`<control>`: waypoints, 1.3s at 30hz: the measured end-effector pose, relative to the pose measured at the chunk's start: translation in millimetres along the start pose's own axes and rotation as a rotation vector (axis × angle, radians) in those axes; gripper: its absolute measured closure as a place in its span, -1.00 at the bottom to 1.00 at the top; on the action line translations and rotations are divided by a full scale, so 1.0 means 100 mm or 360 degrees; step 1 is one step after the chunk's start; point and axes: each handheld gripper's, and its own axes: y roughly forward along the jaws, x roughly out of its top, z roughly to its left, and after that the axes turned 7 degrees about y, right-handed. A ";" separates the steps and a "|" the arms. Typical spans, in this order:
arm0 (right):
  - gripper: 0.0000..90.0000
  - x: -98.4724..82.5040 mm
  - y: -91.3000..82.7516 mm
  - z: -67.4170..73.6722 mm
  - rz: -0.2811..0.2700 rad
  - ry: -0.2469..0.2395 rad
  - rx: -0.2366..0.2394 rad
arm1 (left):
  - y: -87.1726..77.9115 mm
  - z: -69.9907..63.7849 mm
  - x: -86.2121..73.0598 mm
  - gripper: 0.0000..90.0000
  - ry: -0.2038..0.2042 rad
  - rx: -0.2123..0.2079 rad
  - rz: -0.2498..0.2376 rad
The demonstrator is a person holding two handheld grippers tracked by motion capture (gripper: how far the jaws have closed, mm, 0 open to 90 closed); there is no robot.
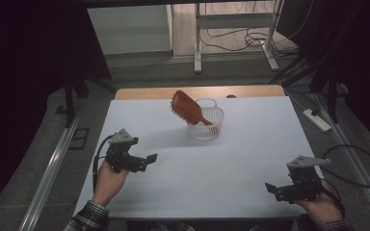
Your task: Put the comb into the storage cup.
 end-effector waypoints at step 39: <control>-1.00 0.00 0.00 0.00 -0.0004 0.0001 -0.0002 | -0.27 -0.10 -0.21 -1.00 -0.0021 0.0059 -0.0002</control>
